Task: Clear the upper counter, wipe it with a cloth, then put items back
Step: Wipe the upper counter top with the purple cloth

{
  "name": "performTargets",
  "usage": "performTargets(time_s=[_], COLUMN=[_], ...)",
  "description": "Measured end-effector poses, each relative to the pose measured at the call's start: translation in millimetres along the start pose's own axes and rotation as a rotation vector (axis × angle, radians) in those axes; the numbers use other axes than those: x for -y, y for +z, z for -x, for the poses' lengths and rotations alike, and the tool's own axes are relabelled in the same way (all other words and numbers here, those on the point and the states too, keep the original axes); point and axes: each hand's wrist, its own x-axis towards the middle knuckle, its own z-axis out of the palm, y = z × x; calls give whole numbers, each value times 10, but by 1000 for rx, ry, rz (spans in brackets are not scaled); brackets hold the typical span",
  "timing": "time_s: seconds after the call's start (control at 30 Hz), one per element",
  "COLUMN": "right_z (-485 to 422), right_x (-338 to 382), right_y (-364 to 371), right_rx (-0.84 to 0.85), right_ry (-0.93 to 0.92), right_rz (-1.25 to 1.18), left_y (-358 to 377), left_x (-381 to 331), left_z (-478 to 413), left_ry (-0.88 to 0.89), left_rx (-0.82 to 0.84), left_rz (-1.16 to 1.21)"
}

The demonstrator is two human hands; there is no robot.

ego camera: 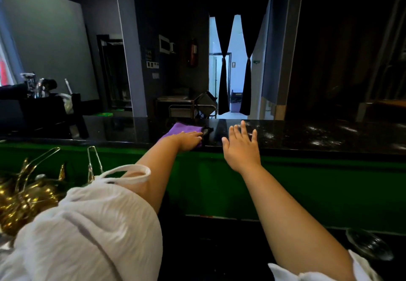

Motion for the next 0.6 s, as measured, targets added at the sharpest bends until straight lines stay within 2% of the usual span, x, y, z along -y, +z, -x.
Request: performTargets(time_s=[0.13,0.27,0.4,0.47,0.53,0.6], right_z=[69,81,132,201,198,103], right_x=[-16,-15,-76,-205,-449,-790], right_y=[-12,-7,-36,-121,-242,-345], right_rx=[15,26,78,106,61,15], right_ry=[-35,-39,-100,-84,-16,10], right_rz=[-10,-34,-76,-170,-246,-124], left_y=[66,161,162,163,157,170], left_x=[105,151,172,176,178,180], left_z=[24,16,-55,-71,-66,-74], left_ry=[6,44,59,58,66,55], left_rx=[-61,-109,-131,-112,-120,-135], left_rz=[-52,-204,-220,-261,-282,-247])
